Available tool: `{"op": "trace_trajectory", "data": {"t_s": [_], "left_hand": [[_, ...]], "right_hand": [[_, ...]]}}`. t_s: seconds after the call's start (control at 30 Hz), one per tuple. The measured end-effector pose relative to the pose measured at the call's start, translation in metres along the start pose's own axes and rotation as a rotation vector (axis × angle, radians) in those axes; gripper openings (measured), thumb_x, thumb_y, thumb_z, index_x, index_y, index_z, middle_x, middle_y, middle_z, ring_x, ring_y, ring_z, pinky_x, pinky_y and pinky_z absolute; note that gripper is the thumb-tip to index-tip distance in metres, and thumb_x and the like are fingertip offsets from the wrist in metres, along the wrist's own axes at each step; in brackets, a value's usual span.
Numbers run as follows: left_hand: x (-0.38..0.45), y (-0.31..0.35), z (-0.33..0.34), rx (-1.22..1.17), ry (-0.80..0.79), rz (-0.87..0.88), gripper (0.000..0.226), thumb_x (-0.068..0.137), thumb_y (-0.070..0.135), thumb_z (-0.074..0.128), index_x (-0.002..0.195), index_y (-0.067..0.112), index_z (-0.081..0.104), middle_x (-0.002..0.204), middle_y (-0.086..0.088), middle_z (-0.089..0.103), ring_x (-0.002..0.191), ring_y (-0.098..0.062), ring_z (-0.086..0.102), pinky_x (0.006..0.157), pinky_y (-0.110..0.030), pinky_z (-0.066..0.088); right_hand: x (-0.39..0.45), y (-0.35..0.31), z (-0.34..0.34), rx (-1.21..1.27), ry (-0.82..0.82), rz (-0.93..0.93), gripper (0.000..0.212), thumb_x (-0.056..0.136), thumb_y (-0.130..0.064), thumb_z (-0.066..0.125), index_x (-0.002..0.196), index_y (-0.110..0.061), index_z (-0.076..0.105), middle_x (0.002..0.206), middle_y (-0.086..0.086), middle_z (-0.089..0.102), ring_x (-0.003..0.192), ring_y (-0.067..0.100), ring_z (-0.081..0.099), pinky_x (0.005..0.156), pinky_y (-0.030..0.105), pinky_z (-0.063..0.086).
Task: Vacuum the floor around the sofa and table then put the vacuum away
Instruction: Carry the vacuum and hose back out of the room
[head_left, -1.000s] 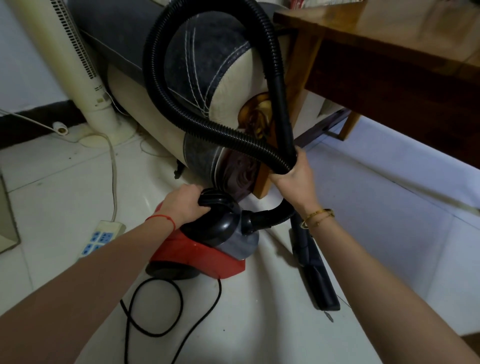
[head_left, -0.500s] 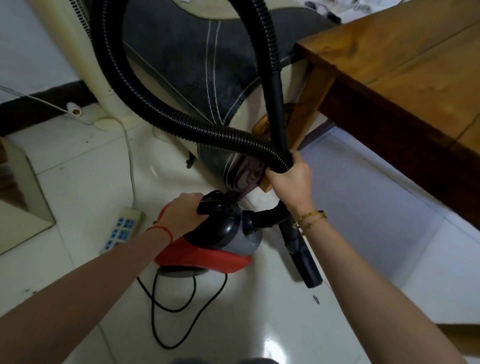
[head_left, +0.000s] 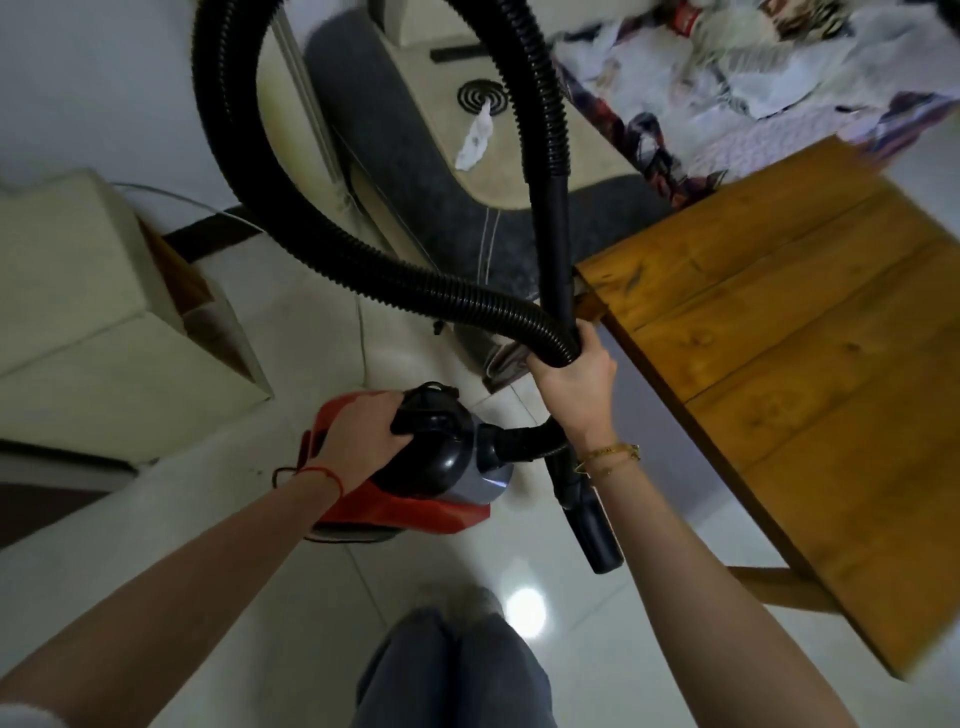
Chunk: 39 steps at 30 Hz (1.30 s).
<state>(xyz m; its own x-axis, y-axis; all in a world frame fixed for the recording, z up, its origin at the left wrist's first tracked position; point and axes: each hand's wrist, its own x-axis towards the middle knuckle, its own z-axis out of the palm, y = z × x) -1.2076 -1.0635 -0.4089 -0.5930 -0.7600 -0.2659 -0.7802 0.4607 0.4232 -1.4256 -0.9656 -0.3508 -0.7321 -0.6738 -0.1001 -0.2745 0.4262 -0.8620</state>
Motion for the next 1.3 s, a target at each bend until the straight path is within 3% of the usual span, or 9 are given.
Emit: {"op": "trace_trajectory", "data": {"t_s": [0.1, 0.2, 0.3, 0.47, 0.63, 0.77, 0.93, 1.1, 1.3], "left_hand": [[-0.041, 0.020, -0.064, 0.021, -0.008, -0.034, 0.020, 0.082, 0.026, 0.057, 0.099, 0.022, 0.065, 0.085, 0.004, 0.069, 0.077, -0.015, 0.065, 0.065, -0.026, 0.050], [-0.081, 0.034, -0.115, 0.027, 0.022, -0.049, 0.016, 0.084, 0.026, 0.057, 0.096, 0.020, 0.065, 0.084, 0.004, 0.068, 0.073, -0.013, 0.062, 0.061, -0.021, 0.043], [-0.119, 0.041, -0.153, 0.004, 0.047, -0.070, 0.017, 0.085, 0.024, 0.056, 0.096, 0.016, 0.065, 0.086, 0.000, 0.069, 0.076, -0.017, 0.063, 0.062, -0.024, 0.043], [-0.182, 0.037, -0.188, -0.083, 0.085, -0.166, 0.023, 0.086, 0.026, 0.057, 0.103, 0.012, 0.065, 0.094, -0.005, 0.069, 0.086, -0.024, 0.065, 0.076, -0.039, 0.053], [-0.244, 0.027, -0.197, -0.098, 0.178, -0.232, 0.023, 0.088, 0.026, 0.057, 0.100, 0.009, 0.065, 0.096, -0.007, 0.069, 0.089, -0.025, 0.064, 0.078, -0.039, 0.051], [-0.296, 0.016, -0.199, -0.120, 0.220, -0.347, 0.020, 0.086, 0.033, 0.052, 0.088, 0.016, 0.064, 0.085, 0.000, 0.068, 0.077, -0.018, 0.064, 0.066, -0.033, 0.051], [-0.364, -0.002, -0.203, -0.206, 0.280, -0.508, 0.019, 0.085, 0.033, 0.056, 0.091, 0.018, 0.067, 0.087, 0.000, 0.071, 0.079, -0.018, 0.065, 0.071, -0.038, 0.053], [-0.434, -0.029, -0.202, -0.230, 0.356, -0.696, 0.020, 0.081, 0.030, 0.062, 0.099, 0.021, 0.065, 0.093, -0.001, 0.071, 0.088, -0.022, 0.066, 0.072, -0.032, 0.051], [-0.525, -0.073, -0.202, -0.278, 0.457, -0.904, 0.016, 0.080, 0.022, 0.064, 0.096, 0.017, 0.065, 0.093, -0.005, 0.071, 0.088, -0.025, 0.066, 0.073, -0.033, 0.051]], "right_hand": [[-0.026, -0.062, -0.031, 0.030, -0.033, -0.001, 0.039, 0.076, -0.021, 0.075, 0.111, -0.013, 0.059, 0.091, -0.003, 0.064, 0.079, 0.005, 0.063, 0.062, 0.017, 0.052], [-0.050, -0.116, -0.055, 0.051, -0.054, -0.004, 0.042, 0.073, -0.027, 0.074, 0.111, -0.017, 0.059, 0.094, -0.003, 0.067, 0.088, 0.014, 0.066, 0.076, 0.036, 0.059], [-0.073, -0.161, -0.071, 0.072, -0.070, -0.045, 0.041, 0.070, -0.031, 0.071, 0.108, -0.019, 0.060, 0.090, -0.004, 0.067, 0.086, 0.016, 0.066, 0.077, 0.043, 0.058], [-0.110, -0.212, -0.078, 0.076, -0.124, -0.119, 0.033, 0.076, -0.018, 0.073, 0.107, -0.016, 0.060, 0.084, -0.011, 0.062, 0.084, 0.010, 0.064, 0.077, 0.032, 0.057], [-0.149, -0.240, -0.066, 0.067, -0.244, -0.217, 0.026, 0.076, -0.016, 0.072, 0.098, -0.015, 0.058, 0.079, -0.012, 0.060, 0.074, 0.002, 0.059, 0.061, 0.007, 0.044], [-0.177, -0.257, -0.049, 0.045, -0.364, -0.271, 0.028, 0.074, -0.018, 0.071, 0.099, -0.014, 0.059, 0.078, -0.009, 0.062, 0.070, 0.003, 0.059, 0.059, 0.008, 0.042], [-0.220, -0.286, -0.018, 0.068, -0.541, -0.331, 0.029, 0.075, -0.011, 0.071, 0.102, -0.014, 0.060, 0.083, -0.004, 0.065, 0.072, 0.001, 0.060, 0.054, 0.005, 0.043], [-0.270, -0.317, 0.028, 0.065, -0.704, -0.404, 0.022, 0.075, -0.011, 0.069, 0.092, -0.018, 0.057, 0.075, -0.010, 0.058, 0.066, 0.005, 0.056, 0.051, 0.009, 0.041], [-0.356, -0.357, 0.102, 0.029, -0.891, -0.549, 0.030, 0.076, -0.014, 0.071, 0.104, -0.014, 0.060, 0.084, -0.006, 0.061, 0.072, 0.006, 0.056, 0.052, 0.003, 0.040]]}}
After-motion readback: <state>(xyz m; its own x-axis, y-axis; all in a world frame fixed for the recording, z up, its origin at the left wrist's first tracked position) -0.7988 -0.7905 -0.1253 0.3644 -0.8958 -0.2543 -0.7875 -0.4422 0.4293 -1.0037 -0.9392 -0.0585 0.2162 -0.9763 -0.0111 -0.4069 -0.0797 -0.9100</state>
